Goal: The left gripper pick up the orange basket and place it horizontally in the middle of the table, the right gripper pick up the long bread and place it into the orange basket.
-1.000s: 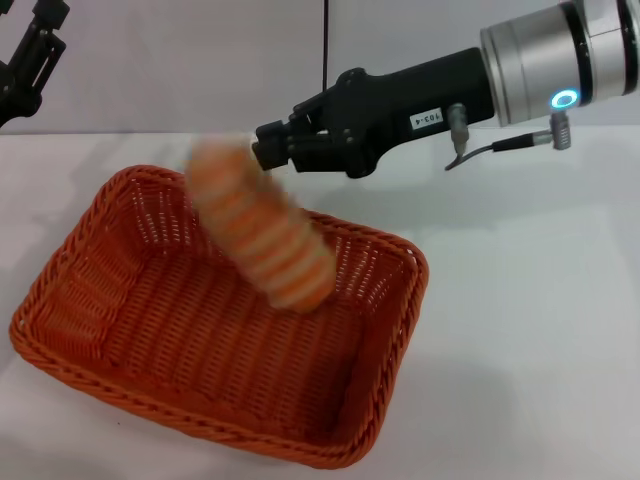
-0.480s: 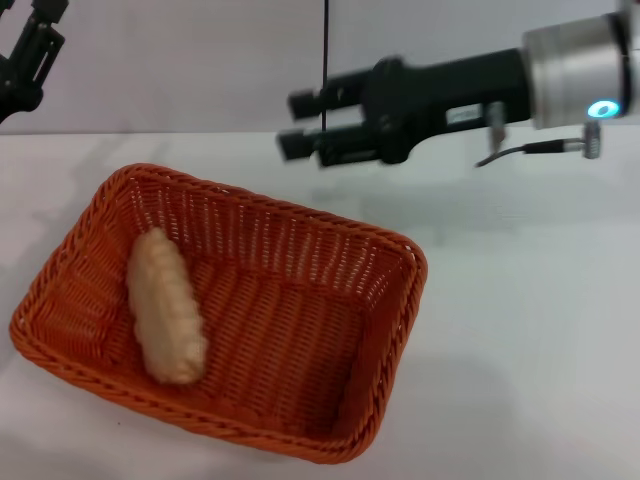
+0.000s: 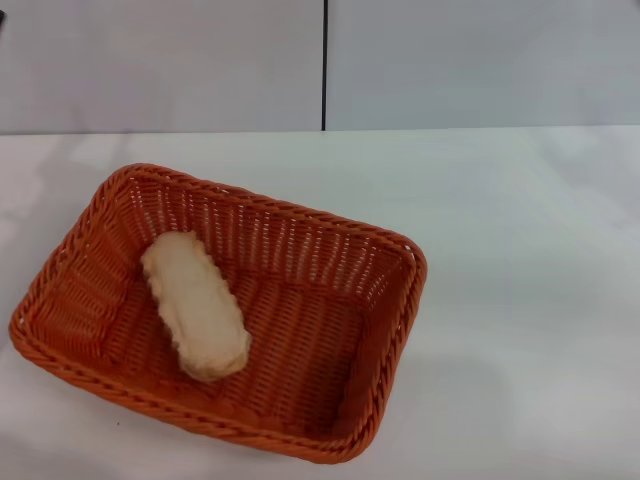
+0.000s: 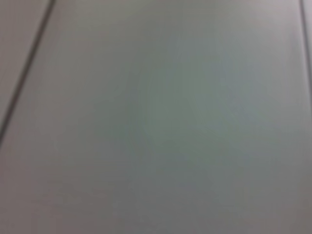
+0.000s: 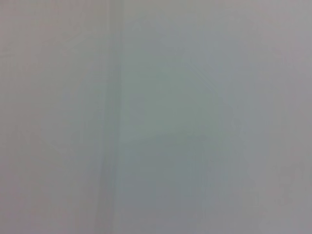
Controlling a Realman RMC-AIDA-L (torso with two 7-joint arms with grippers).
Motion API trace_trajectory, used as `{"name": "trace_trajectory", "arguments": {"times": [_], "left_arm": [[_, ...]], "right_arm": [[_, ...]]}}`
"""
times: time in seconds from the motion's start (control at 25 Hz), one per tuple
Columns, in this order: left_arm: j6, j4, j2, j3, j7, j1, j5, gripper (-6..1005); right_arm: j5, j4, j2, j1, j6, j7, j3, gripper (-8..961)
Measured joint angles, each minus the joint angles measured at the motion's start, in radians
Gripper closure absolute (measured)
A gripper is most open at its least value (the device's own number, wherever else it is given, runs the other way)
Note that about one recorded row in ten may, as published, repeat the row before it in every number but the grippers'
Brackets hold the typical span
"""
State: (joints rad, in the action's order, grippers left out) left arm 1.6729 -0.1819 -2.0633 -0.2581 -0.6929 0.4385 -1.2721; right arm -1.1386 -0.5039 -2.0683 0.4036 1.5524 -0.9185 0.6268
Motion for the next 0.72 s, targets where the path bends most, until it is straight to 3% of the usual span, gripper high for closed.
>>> {"name": "trace_trajectory", "arguments": {"times": [0.2,0.4,0.72], "left_arm": [[-0.002,0.051,-0.003,0.142,0.079,0.014,0.002,435],[0.001,0.120,-0.004,0.238,0.215,0.025,0.003,434],[-0.004,0.170,-0.005,0.278,0.339,0.034,0.003,430]], "right_arm": [[0.179,0.149,-0.002,-0.030,-0.005,0.241,-0.155,376],[0.292,0.232,-0.001,-0.027,-0.018,0.310,-0.266,376],[0.343,0.279,-0.002,-0.010,-0.052,0.377,-0.340,376]]}}
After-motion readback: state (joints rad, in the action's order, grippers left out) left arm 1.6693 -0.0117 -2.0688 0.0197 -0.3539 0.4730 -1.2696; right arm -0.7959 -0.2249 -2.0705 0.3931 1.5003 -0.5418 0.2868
